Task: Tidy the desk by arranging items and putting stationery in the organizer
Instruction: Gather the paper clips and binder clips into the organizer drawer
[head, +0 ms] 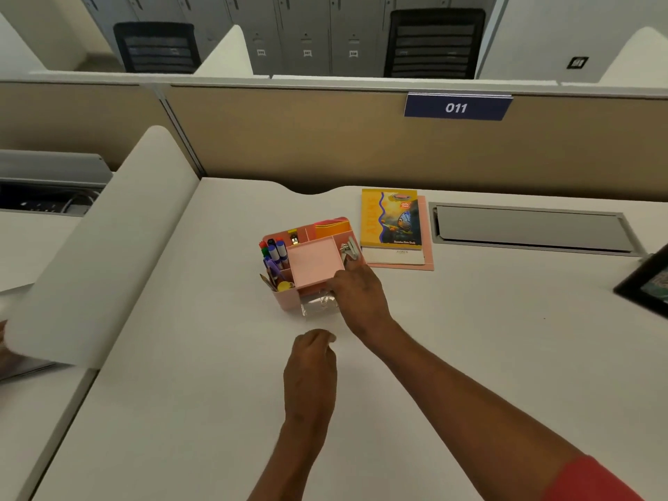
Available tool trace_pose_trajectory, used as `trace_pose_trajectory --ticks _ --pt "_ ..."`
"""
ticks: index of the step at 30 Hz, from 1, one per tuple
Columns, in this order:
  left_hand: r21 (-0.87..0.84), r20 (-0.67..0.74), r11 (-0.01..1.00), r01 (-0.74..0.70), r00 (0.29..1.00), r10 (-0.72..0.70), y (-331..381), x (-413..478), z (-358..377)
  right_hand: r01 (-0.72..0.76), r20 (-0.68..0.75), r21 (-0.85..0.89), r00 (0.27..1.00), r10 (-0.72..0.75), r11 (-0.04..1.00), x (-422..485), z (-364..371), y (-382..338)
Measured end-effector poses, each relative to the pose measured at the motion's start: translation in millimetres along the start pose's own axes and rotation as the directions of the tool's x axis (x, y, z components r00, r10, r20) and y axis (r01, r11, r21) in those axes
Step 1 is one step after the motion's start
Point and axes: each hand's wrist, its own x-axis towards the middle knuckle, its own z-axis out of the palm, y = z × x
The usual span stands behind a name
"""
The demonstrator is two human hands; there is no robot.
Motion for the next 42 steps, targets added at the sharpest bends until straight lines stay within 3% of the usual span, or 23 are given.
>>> trace_pose_trajectory --ticks 4,10,14,20,28,33,42 --pt "-0.005 -0.001 1.0 -0.009 1.0 0.009 3 -12 -2 0.064 -0.005 -0.104 0.998 -0.064 0.993 2 1 2" --pt "0.011 0.019 0.999 -0.034 0.999 0.033 5 -17 3 -0.04 -0.122 0.079 0.991 0.049 0.996 -19 -10 8" --pt "0.0 0.063 0.998 -0.069 0.996 0.068 16 -19 13 -0.103 -0.149 0.02 0.983 0.105 0.994 -60 -16 50" --pt "-0.013 0.175 0.993 -0.114 0.978 0.114 34 -31 41 -0.266 -0.216 0.126 0.933 0.288 0.956 -141 -14 115" --pt "-0.036 0.301 0.973 -0.229 0.926 0.229 62 -51 70 -0.529 -0.086 0.245 0.823 0.562 0.812 -235 -8 151" --pt "-0.03 0.364 0.968 -0.251 0.899 0.244 74 -58 81 -0.62 0.03 0.256 0.772 0.635 0.741 -270 -4 152" --pt "-0.039 0.418 0.962 -0.271 0.87 0.262 82 -72 91 -0.661 0.03 0.298 0.728 0.685 0.689 -292 2 129"
